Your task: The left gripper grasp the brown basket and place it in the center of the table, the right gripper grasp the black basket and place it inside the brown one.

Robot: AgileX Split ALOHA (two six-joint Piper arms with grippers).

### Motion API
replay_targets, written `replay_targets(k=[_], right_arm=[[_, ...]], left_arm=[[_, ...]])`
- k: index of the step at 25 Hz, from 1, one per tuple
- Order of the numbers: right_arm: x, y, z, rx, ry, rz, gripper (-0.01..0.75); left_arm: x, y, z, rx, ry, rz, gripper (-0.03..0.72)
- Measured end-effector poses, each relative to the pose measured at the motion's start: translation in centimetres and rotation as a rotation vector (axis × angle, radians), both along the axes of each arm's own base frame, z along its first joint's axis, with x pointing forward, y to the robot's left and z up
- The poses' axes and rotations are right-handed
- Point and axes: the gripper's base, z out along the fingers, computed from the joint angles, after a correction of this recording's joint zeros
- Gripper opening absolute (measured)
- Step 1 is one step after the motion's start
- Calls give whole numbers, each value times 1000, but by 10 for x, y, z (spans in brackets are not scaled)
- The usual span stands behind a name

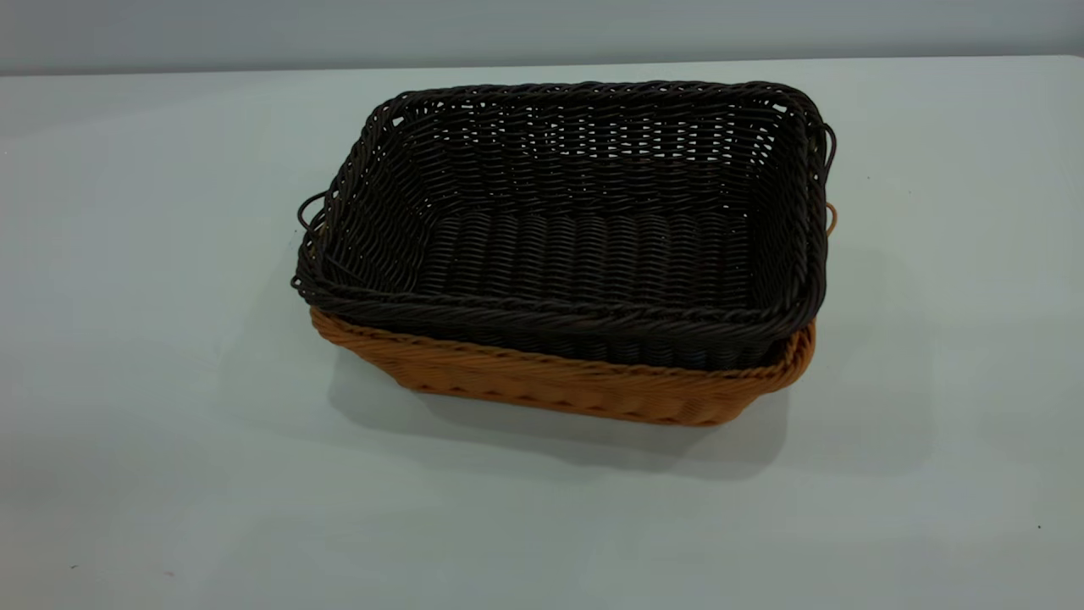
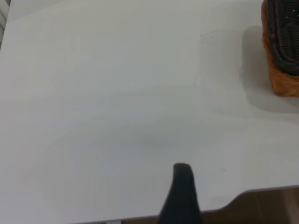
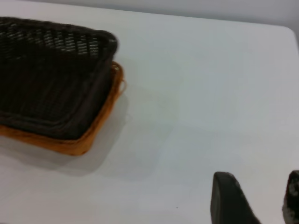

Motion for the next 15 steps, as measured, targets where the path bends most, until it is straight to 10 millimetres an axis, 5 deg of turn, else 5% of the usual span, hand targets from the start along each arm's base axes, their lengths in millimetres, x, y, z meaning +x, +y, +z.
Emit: replay_targets(k=[15], right_arm=[[0,-2,0,16,3,-41,237]], left_arm=[[0,0,0,1,0,-1,570]])
